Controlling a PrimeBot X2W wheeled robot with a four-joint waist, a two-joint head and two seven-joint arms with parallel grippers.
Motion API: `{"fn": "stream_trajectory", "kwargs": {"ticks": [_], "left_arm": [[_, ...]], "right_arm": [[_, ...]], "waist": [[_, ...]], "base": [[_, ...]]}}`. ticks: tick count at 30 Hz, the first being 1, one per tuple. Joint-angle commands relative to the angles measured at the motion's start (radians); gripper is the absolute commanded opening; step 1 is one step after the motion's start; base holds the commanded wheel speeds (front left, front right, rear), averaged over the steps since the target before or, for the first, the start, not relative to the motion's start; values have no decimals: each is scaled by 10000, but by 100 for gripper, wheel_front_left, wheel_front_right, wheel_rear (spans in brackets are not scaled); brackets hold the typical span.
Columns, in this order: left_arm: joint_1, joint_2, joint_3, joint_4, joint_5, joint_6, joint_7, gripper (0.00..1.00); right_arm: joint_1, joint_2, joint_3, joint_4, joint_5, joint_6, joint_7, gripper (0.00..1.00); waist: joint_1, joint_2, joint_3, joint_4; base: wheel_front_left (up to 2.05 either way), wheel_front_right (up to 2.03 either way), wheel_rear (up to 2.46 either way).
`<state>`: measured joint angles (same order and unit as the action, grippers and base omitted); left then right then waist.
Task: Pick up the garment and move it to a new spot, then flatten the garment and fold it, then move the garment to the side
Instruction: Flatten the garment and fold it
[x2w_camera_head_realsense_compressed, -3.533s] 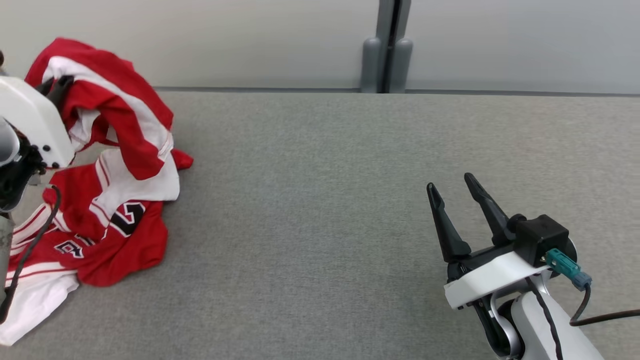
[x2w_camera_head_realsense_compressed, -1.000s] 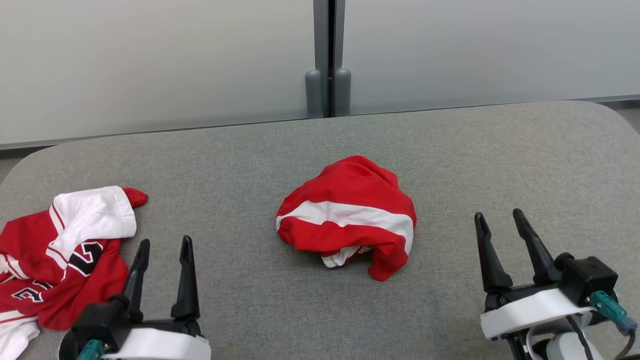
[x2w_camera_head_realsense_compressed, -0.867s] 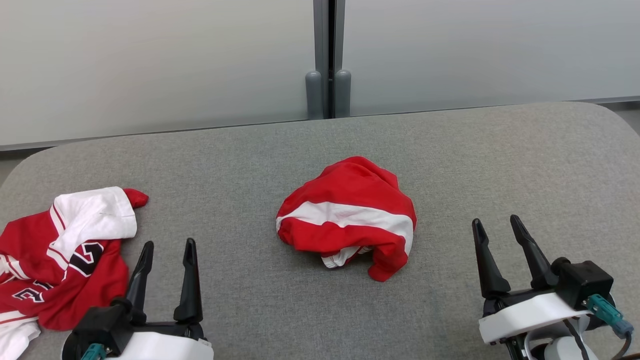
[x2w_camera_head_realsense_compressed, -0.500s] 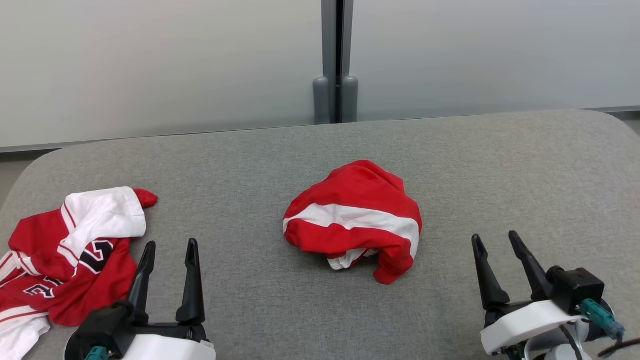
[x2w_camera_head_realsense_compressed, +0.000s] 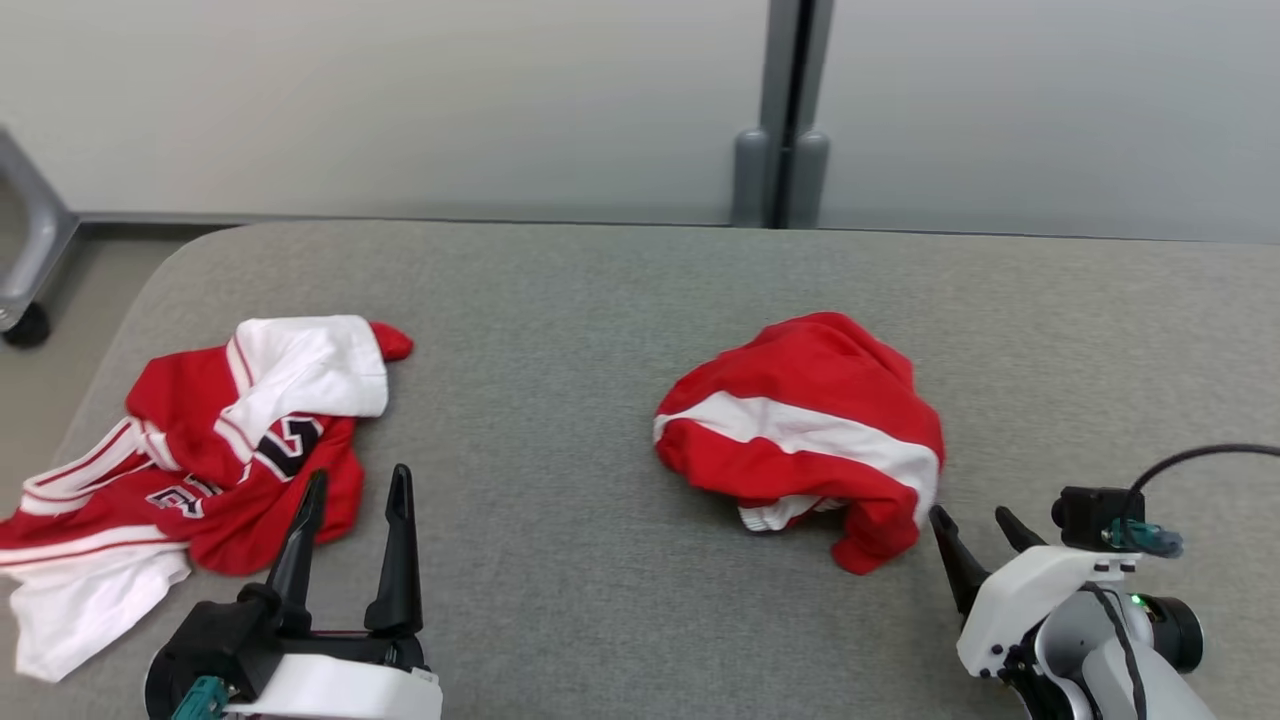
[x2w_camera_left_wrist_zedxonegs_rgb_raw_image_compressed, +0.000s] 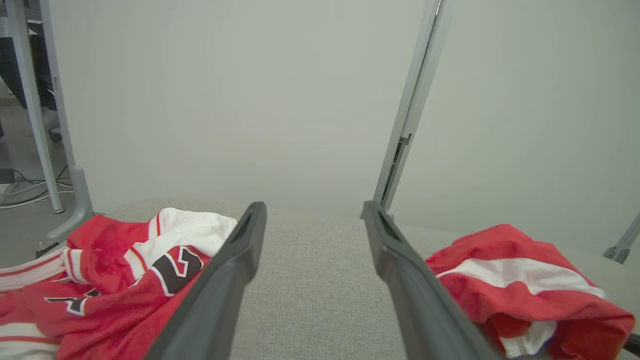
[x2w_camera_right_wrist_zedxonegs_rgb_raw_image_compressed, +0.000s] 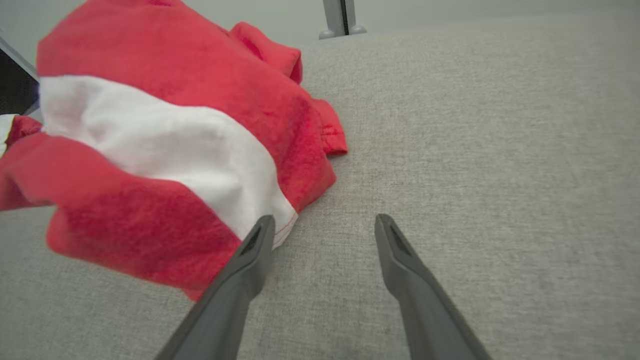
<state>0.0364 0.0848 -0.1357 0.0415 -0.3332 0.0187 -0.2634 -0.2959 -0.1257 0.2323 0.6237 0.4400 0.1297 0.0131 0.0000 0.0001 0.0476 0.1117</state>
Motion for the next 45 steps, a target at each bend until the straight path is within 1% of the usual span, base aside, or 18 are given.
{"fn": "stream_trajectory", "kwargs": {"ticks": [1,7,13,14,15,16,19,23,28,29,32,35,36,40,45], "left_arm": [[-164,17,46,31,58,-24,-19,100],[-340,-36,161,210,107,-105,-19,100],[-460,-95,252,336,112,-214,-19,100],[-475,-102,272,360,116,-231,-19,100],[-491,-111,297,382,118,-235,-19,100],[-490,-116,339,407,127,-228,-19,100],[-385,-135,422,482,109,-244,-19,100],[-283,-147,510,603,36,-327,-19,100],[-227,-168,559,719,16,-410,-19,100],[-258,-170,541,769,14,-453,-19,100],[-345,-178,521,864,-22,-485,-19,100],[-484,-190,432,1014,-42,-537,-19,100],[-484,-190,432,1014,-42,-537,-19,100],[-618,-177,407,1122,-5,-563,-19,100],[-751,-143,402,1254,-4,-607,-19,100]], "right_arm": [[-130,14,-67,103,123,19,41,100],[-731,140,-204,1264,222,19,590,100],[-1096,325,-381,2120,62,19,603,100],[-1138,352,-366,2230,47,19,617,50],[-1196,375,-351,2291,50,19,529,18],[-1234,400,-330,2332,50,19,473,0],[-1326,363,-270,2364,-10,19,349,0],[-1284,158,-39,1999,-68,19,462,0],[-1125,-509,99,1197,-260,19,856,0],[-1016,-825,108,763,-361,19,1181,0],[-812,-1317,196,116,-464,19,1786,0],[-573,-1802,235,-425,-656,19,2243,0],[-573,-1802,235,-425,-656,19,2243,0],[-343,-2474,50,-856,-1075,10,2412,0],[-274,-2631,-172,-520,-1334,10,2272,0]], "waist": [[0,-1,196,373],[0,-1,423,1012],[0,-1,502,1307],[0,-1,500,1319],[0,-1,493,1319],[0,-1,470,1292],[0,-1,349,1093],[0,-1,115,606],[0,-1,-65,-57],[0,-1,-60,-268],[0,-1,15,-497],[0,-1,121,-560],[0,-1,121,-560],[0,-1,350,-549],[0,-1,508,-444]], "base": [[0,0,0],[0,0,0],[0,0,0],[0,0,0],[0,0,0],[0,0,0],[0,0,0],[0,0,0],[0,0,0],[0,0,0],[0,0,0],[0,0,0],[0,0,0],[0,0,0],[0,0,0]]}}
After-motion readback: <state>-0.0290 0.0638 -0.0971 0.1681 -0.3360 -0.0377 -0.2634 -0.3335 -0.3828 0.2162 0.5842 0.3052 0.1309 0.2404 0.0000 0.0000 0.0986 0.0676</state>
